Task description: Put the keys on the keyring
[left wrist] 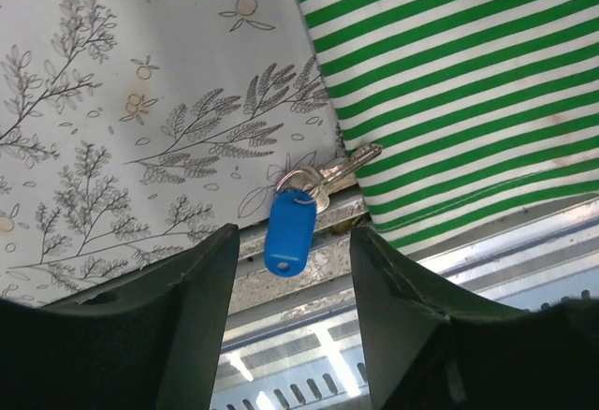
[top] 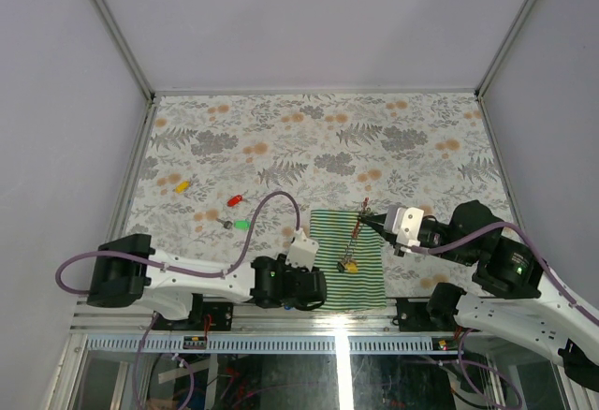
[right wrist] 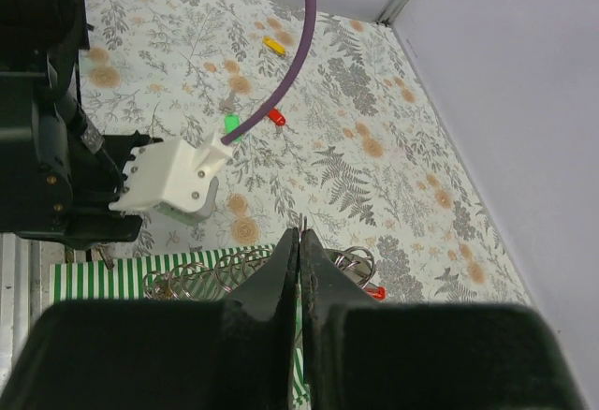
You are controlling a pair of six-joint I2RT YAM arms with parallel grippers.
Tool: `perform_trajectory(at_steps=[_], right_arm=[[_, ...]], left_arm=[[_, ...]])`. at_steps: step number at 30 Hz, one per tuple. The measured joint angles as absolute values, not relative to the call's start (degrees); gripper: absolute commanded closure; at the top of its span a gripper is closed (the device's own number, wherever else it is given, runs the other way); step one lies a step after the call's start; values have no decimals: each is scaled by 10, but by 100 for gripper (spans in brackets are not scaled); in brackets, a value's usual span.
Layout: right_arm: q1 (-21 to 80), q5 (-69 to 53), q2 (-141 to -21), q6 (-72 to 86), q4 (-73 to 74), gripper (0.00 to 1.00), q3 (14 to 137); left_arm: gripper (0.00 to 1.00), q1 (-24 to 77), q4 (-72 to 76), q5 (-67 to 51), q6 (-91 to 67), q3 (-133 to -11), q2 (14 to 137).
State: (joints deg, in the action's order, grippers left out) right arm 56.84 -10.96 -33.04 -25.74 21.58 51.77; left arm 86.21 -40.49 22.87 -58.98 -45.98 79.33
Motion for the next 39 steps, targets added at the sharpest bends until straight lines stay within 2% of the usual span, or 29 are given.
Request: perform_trajectory(at_steps=[9, 18, 25, 32, 39], right_arm=[[568, -110, -330, -254, 216, 100, 517], [568, -110, -330, -253, 216, 100, 517], [568, -110, -331, -253, 216, 100, 516], [568, -110, -331, -252, 216, 100, 514], [568, -110, -331, -248, 216, 100, 510]], left_arm=[[55, 862, -379, 230, -567, -468, 855], [64, 847, -354, 229, -555, -463, 859], [67, 826, -329, 225, -540, -447, 863], [77, 817, -297, 216, -526, -440, 863], [81, 785, -262, 203, -513, -428, 856]])
